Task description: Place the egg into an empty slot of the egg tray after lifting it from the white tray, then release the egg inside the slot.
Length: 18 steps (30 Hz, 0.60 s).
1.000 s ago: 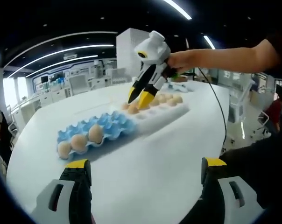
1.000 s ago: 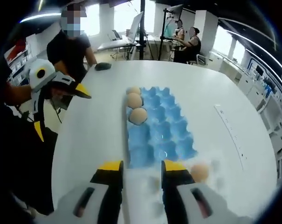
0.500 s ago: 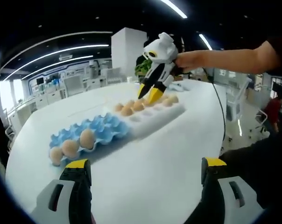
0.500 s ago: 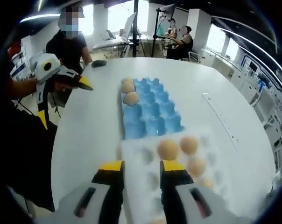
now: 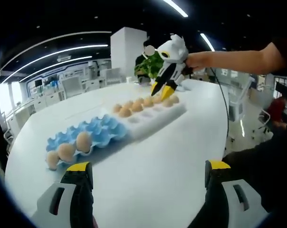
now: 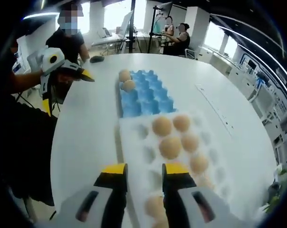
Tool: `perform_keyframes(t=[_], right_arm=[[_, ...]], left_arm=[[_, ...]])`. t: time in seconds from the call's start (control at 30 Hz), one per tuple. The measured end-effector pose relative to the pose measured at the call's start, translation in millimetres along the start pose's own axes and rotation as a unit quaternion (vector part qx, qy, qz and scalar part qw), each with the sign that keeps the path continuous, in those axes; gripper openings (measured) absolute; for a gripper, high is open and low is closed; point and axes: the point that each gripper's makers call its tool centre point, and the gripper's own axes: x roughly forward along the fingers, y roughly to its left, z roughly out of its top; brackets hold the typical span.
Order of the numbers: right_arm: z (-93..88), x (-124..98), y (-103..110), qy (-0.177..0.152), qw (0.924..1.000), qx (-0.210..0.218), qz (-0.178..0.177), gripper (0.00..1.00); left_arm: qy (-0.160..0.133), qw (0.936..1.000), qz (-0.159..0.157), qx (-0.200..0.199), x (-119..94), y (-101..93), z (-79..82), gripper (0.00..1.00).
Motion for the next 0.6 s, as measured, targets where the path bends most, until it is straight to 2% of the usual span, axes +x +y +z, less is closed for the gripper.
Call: perform_keyframes(t=[0.23,0.6], right_arm=[[-26.9,-10,-9,0.022,0.9997,0.001,-0.01,0.28],[-62.0,-15,-25,0.046,0.9985,0.022,-0.018,0.28]], left_arm=[[0.001,0.9999,0.013,-0.01,2,3.4,0.5,1.0],[0.008,0.9999,-0.007,-0.001,14,-11.6,1.2,1.0]])
